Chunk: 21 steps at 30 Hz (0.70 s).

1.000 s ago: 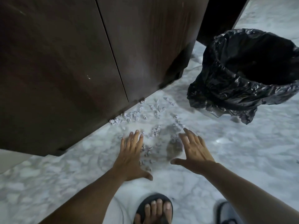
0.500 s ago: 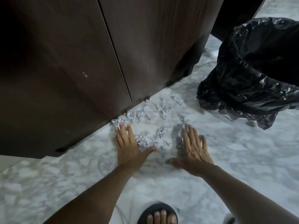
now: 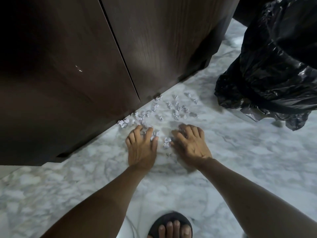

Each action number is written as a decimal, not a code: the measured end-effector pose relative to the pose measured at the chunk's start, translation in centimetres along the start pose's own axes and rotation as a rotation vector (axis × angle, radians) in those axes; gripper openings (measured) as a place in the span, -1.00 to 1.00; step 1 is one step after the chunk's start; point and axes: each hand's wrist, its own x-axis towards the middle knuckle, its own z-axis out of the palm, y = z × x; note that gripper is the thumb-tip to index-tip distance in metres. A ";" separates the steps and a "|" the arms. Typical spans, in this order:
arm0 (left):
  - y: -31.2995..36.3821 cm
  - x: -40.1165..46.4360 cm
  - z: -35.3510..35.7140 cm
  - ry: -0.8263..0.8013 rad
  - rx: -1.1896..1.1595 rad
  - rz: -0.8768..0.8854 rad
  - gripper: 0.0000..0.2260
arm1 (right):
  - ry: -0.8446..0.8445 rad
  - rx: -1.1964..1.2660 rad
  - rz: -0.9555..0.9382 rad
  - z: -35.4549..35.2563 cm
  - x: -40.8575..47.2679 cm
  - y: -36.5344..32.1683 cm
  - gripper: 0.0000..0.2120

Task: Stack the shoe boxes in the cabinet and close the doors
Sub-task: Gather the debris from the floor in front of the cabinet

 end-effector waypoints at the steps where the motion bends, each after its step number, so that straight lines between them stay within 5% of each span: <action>1: 0.1 -0.1 -0.1 0.007 0.003 -0.010 -0.71 | 0.024 0.020 -0.011 0.1 -0.1 0.0 -0.72; 9: -0.4 0.3 -0.2 0.161 -0.008 0.323 -0.81 | 0.105 -0.017 -0.088 0.8 -0.2 0.2 -0.78; 18: -1.1 3.2 -0.8 0.027 -0.154 0.273 -0.57 | 0.089 0.122 0.125 -2.6 2.9 -0.6 -0.52; 21: -0.6 4.4 -2.6 -0.052 -0.239 0.250 -0.49 | 0.081 0.213 0.184 -5.8 3.8 -0.4 -0.58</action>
